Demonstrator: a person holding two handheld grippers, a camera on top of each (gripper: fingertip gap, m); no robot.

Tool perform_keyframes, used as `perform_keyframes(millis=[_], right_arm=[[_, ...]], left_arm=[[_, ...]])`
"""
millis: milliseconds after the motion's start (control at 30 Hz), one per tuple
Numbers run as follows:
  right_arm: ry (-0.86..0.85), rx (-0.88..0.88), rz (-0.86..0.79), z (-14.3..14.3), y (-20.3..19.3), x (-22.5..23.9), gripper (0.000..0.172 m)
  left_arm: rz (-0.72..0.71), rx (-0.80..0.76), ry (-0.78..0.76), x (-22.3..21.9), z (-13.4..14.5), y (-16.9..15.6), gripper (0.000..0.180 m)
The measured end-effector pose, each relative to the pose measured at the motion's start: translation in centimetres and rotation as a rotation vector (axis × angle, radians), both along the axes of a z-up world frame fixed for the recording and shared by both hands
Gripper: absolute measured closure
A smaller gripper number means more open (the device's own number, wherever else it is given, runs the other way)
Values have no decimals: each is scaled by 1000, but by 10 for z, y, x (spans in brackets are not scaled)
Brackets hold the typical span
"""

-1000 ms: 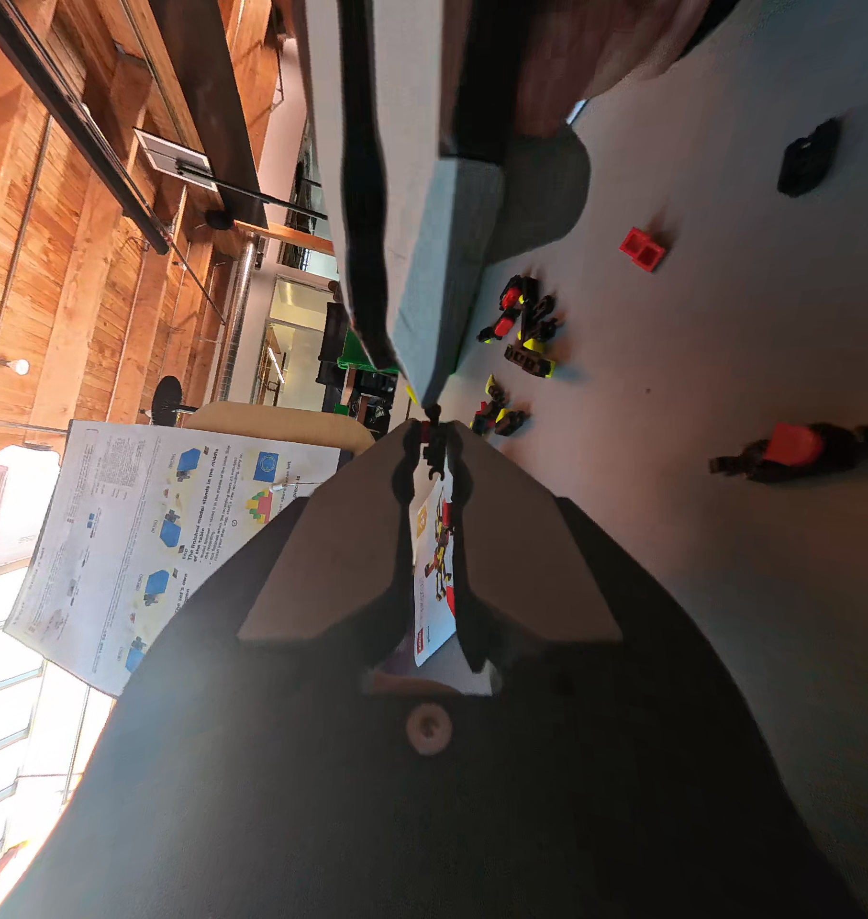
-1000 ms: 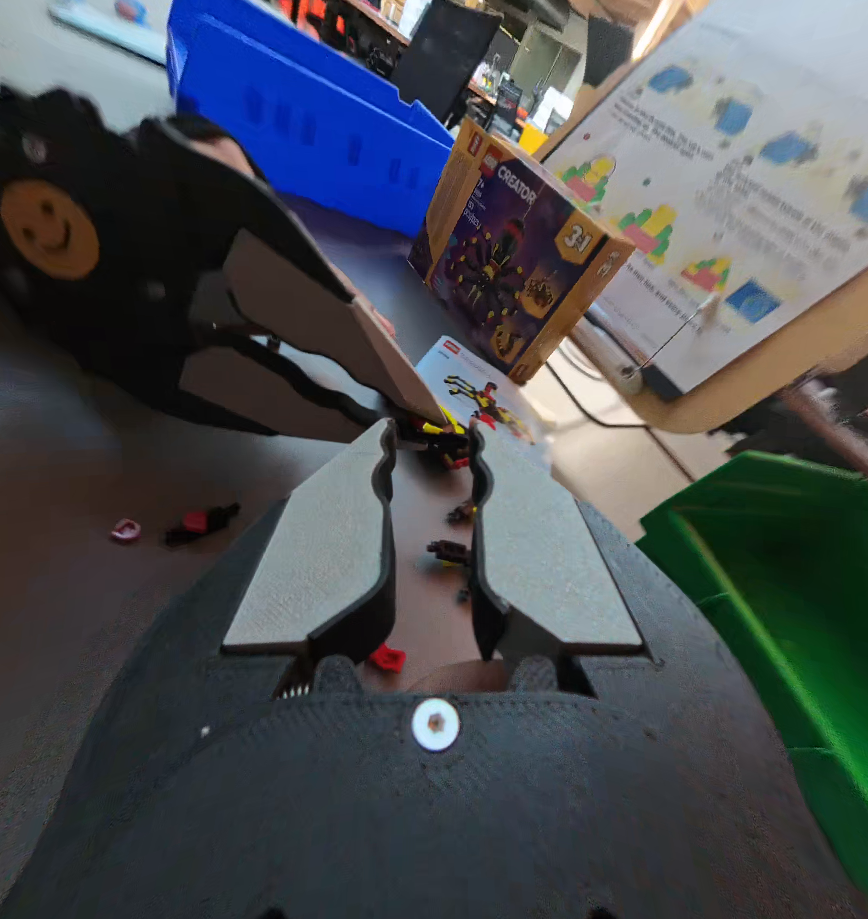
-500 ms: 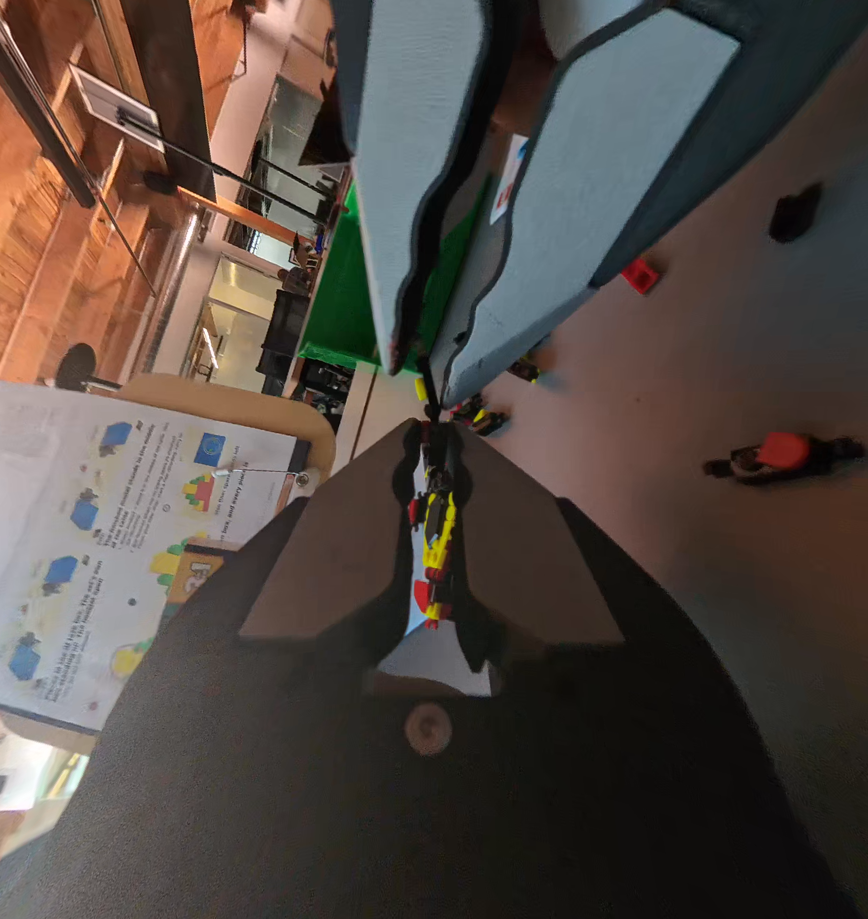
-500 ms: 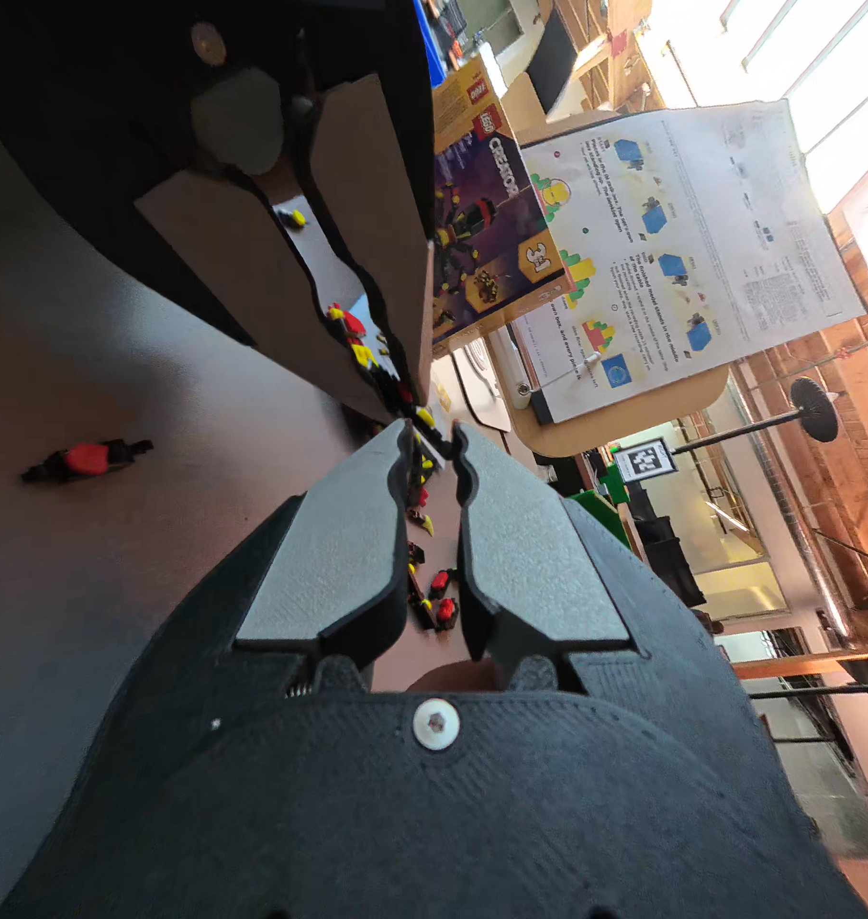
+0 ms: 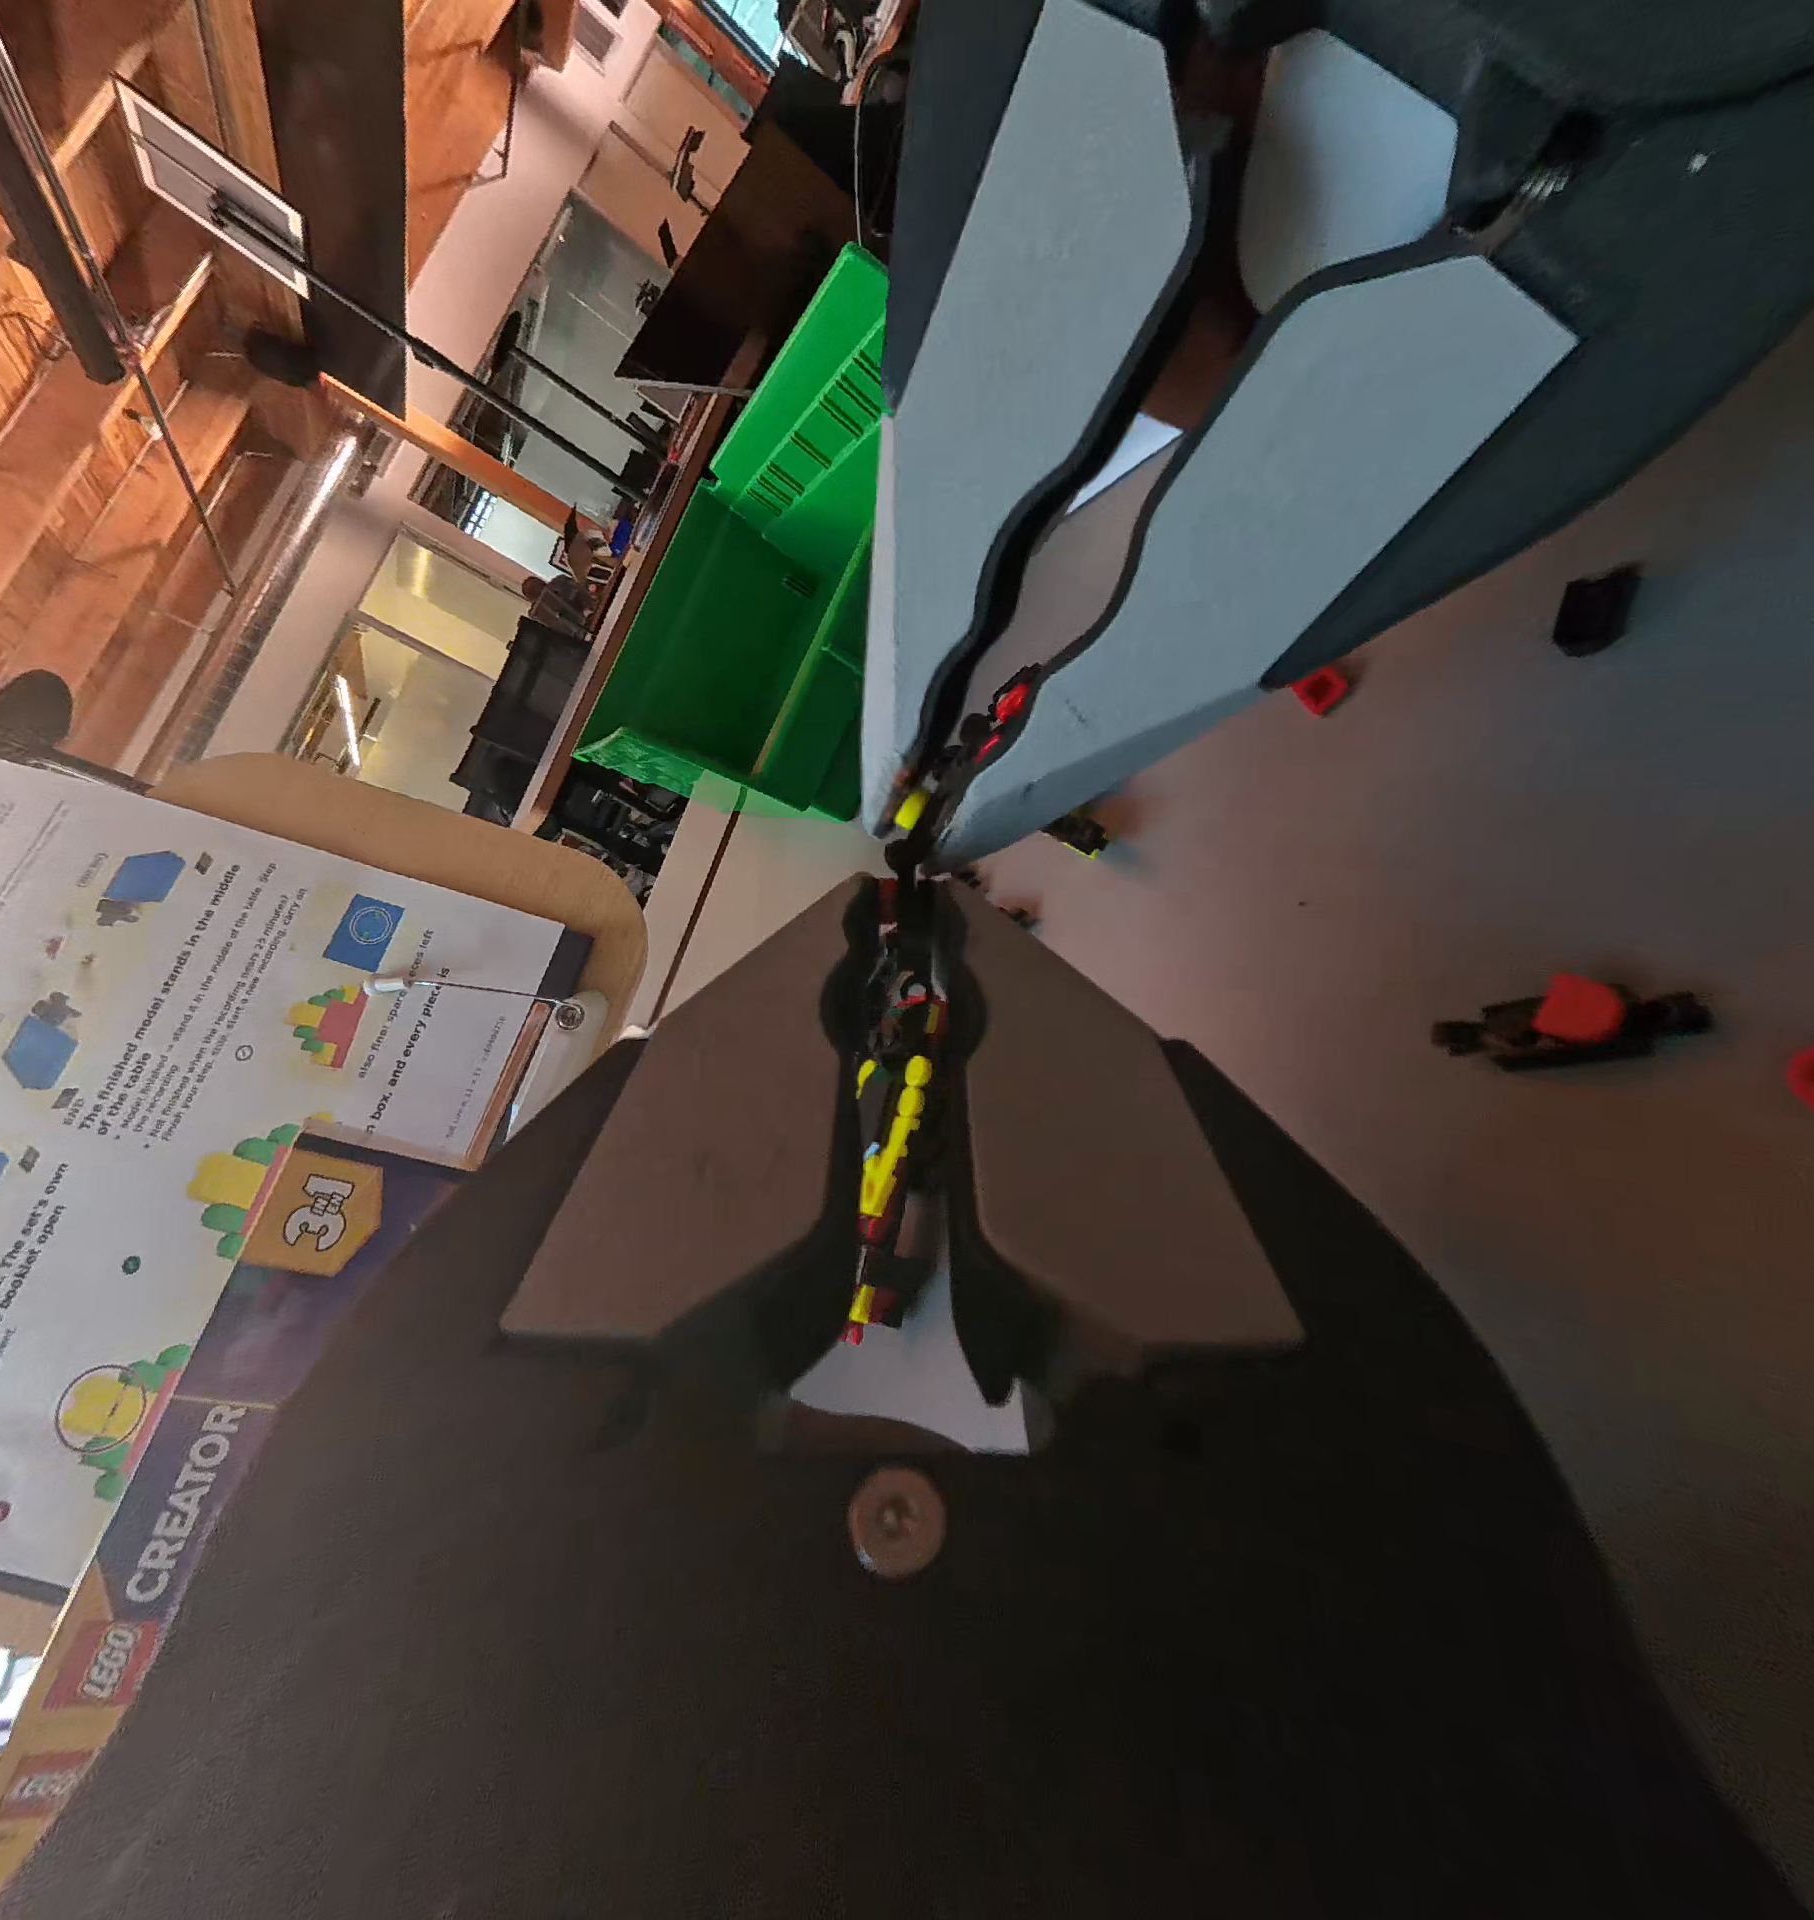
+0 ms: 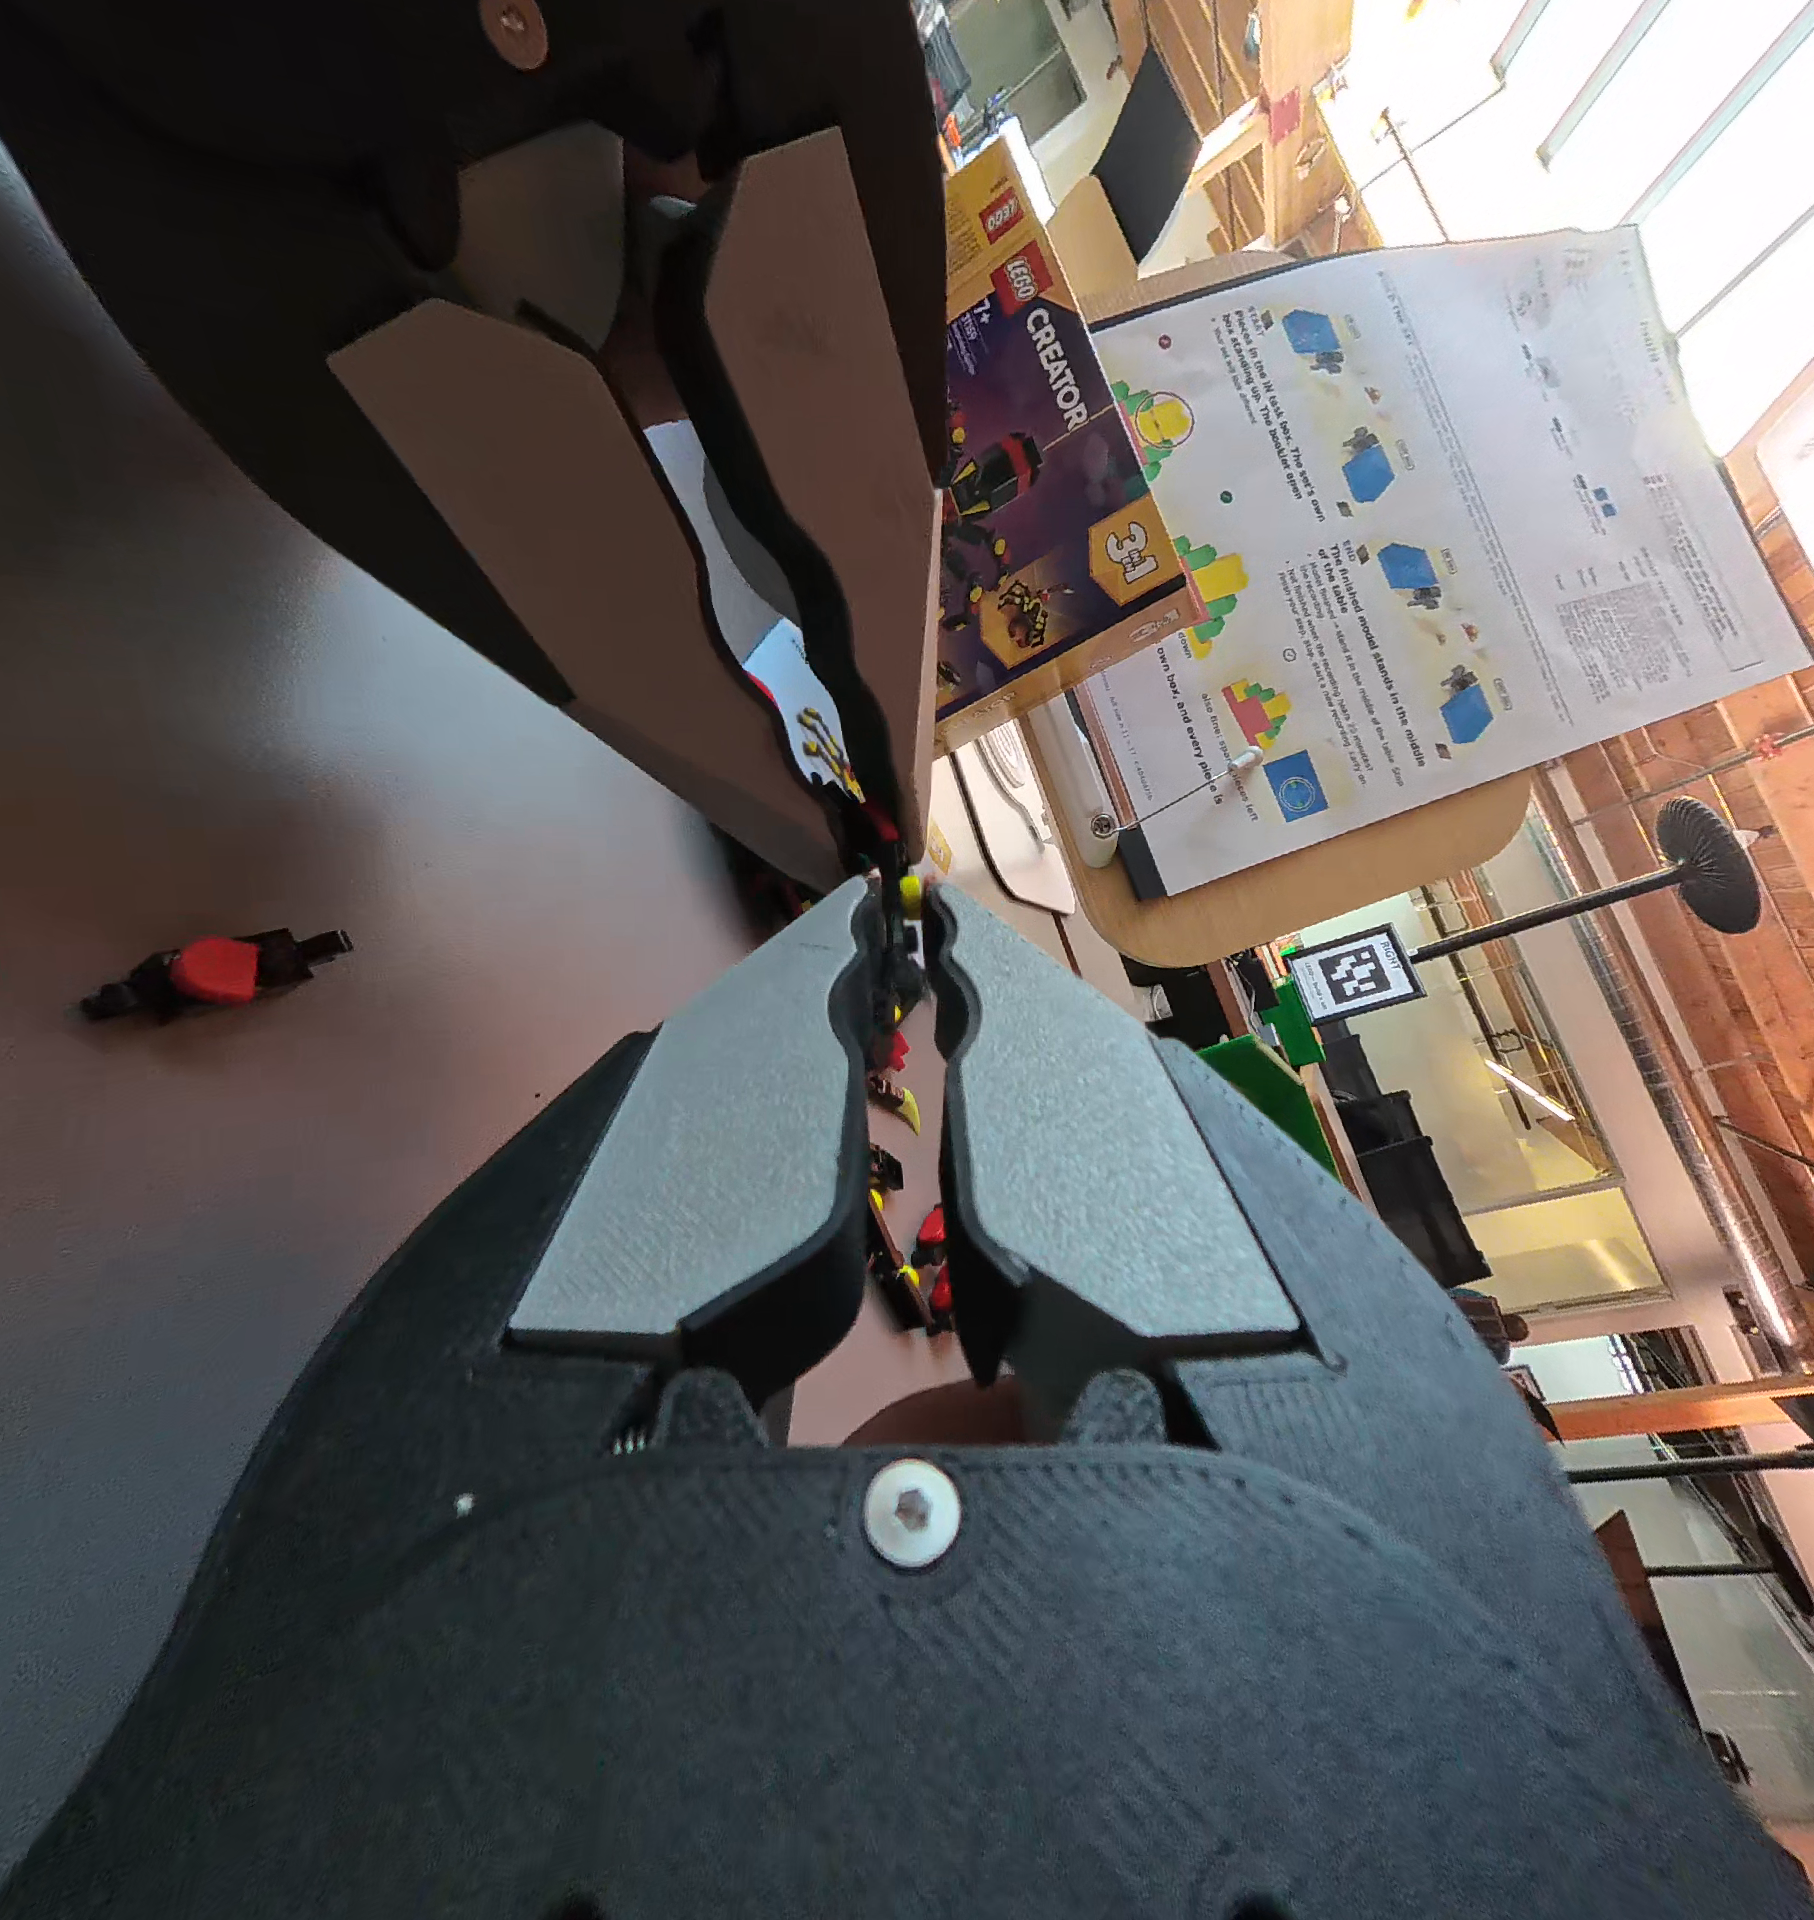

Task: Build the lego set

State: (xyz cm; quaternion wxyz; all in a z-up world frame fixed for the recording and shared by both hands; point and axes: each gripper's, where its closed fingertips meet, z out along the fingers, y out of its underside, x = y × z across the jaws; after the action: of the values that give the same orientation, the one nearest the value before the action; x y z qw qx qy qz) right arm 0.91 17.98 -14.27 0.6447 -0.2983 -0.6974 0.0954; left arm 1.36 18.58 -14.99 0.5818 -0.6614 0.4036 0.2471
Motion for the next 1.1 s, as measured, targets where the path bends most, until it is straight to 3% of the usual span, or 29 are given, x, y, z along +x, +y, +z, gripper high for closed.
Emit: perform_keyframes(millis=[333, 467, 700, 767, 867, 1100], right_arm=[[179, -100, -167, 34, 8, -8, 168], [307, -208, -197, 54, 10, -8, 169], [456, -179, -239, 76, 21, 6, 169], [436, -244, -240, 70, 32, 11, 169], [279, -344, -248, 38, 47, 10, 169], [42, -567, -6, 4, 11, -1, 162]], left_arm=[[105, 118, -245, -10, 34, 7, 173], [98, 165, -468, -9, 52, 5, 173], [120, 218, -468, -22, 60, 5, 173], [159, 228, -421, -33, 59, 3, 173], [193, 255, -397, -45, 63, 1, 173], [247, 216, -366, -60, 51, 5, 173]])
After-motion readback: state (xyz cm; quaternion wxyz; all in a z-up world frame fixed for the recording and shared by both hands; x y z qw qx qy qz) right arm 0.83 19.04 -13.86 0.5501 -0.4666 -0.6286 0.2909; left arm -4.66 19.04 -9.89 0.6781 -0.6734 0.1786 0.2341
